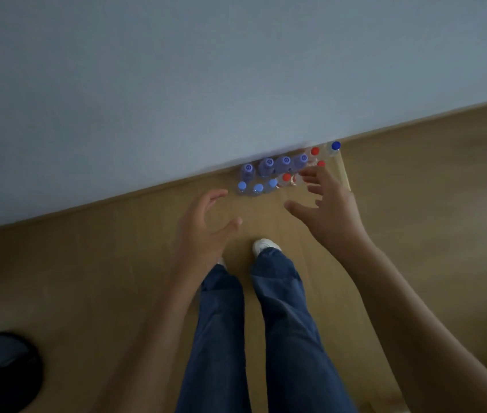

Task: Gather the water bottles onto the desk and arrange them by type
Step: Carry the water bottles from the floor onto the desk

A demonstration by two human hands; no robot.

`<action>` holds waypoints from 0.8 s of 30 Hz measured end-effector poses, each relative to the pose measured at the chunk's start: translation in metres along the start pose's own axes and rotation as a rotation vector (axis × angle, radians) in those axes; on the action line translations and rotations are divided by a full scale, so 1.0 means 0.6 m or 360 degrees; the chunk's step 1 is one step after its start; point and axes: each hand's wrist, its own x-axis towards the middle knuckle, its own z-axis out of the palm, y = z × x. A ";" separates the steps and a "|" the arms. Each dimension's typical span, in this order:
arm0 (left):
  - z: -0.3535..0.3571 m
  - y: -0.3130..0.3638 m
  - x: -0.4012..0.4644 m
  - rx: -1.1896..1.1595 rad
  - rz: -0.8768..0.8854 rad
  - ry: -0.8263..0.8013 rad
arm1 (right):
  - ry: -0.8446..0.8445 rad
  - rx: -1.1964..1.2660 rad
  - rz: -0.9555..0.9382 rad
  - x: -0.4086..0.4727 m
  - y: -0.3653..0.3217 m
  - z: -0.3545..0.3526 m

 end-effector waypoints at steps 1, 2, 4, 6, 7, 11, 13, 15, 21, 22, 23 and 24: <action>0.002 -0.021 0.012 0.0014 0.0009 -0.0016 | 0.0019 0.0003 0.0019 0.008 0.012 0.017; 0.004 -0.042 0.024 0.0028 0.0016 -0.0030 | 0.0036 0.0002 0.0032 0.016 0.026 0.034; 0.009 -0.083 0.047 0.0060 0.0032 -0.0059 | 0.0069 -0.0001 0.0051 0.035 0.053 0.068; 0.015 -0.123 0.071 0.0094 0.0043 -0.0072 | 0.0089 0.0016 0.0078 0.057 0.081 0.101; 0.019 -0.143 0.084 0.0113 0.0045 -0.0068 | 0.0095 0.0028 0.0090 0.067 0.096 0.117; 0.047 -0.232 0.141 0.0138 0.0073 -0.0025 | 0.0067 0.0024 0.0098 0.121 0.168 0.181; 0.072 -0.284 0.172 0.0129 0.0059 -0.0015 | 0.0053 0.0006 0.0085 0.155 0.212 0.212; 0.101 -0.340 0.203 0.0141 0.0049 -0.0012 | 0.0054 -0.0017 0.0061 0.193 0.258 0.243; 0.205 -0.537 0.315 0.0079 0.0006 -0.0041 | 0.0072 -0.0056 -0.0045 0.338 0.393 0.346; 0.224 -0.568 0.335 0.0079 0.0007 -0.0053 | 0.0078 -0.0067 -0.0060 0.363 0.411 0.362; 0.244 -0.597 0.357 0.0089 0.0033 -0.0050 | 0.0085 -0.0080 -0.0077 0.391 0.429 0.378; 0.263 -0.625 0.377 0.0104 0.0067 -0.0033 | 0.0088 -0.0103 -0.0089 0.418 0.446 0.394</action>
